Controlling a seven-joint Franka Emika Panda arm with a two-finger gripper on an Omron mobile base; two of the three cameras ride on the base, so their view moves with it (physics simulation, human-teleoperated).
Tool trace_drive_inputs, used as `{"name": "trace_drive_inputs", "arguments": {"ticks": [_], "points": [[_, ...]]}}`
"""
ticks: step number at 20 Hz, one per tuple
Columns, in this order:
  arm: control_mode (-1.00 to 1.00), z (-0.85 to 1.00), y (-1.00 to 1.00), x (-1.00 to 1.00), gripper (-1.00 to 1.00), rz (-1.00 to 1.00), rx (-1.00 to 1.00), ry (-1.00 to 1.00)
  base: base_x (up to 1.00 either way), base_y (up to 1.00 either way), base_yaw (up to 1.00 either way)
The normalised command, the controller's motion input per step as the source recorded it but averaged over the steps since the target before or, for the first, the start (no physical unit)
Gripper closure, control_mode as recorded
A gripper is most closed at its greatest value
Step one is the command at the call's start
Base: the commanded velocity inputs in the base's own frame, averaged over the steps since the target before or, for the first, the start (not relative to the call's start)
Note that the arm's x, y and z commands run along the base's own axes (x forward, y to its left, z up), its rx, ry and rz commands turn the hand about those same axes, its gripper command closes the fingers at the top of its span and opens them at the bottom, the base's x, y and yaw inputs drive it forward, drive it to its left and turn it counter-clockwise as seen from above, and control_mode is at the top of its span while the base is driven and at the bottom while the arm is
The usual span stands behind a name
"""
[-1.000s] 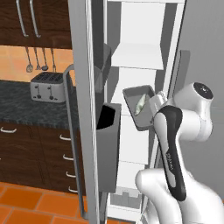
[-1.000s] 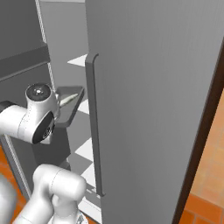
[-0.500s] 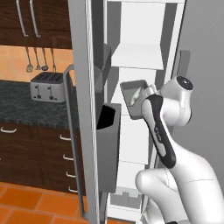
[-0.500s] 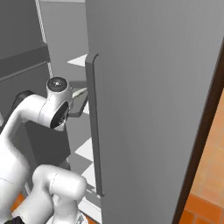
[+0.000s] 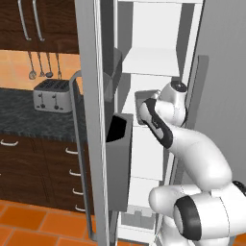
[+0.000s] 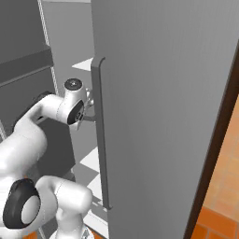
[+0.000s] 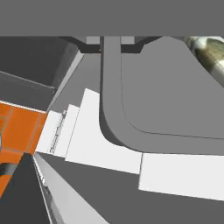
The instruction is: Take the meat container that has the fish and place it on the second highest rack of the freezer. Then take the vegetable container that has the tomato and broccoli and place it on the highest rack of the freezer.
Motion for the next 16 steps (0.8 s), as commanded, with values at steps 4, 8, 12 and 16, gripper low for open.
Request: {"name": "trace_drive_inputs", "arguments": {"ticks": [4, 8, 12, 16], "points": [[-1.00, -0.41, -0.18, 0.83, 1.00, 0.00, 0.00, 0.05, 0.00, 0.00, 0.00], [-1.00, -0.32, -0.26, 0.86, 1.00, 0.00, 0.01, 0.03, 0.00, 0.00, 0.00], [-1.00, -0.16, -0.09, 0.82, 1.00, 0.00, 0.00, 0.00, 0.00, 0.00, 0.00], [-1.00, -0.29, 0.00, 0.76, 1.00, -0.01, 0.00, 0.00, 0.00, 0.00, 0.00]]}}
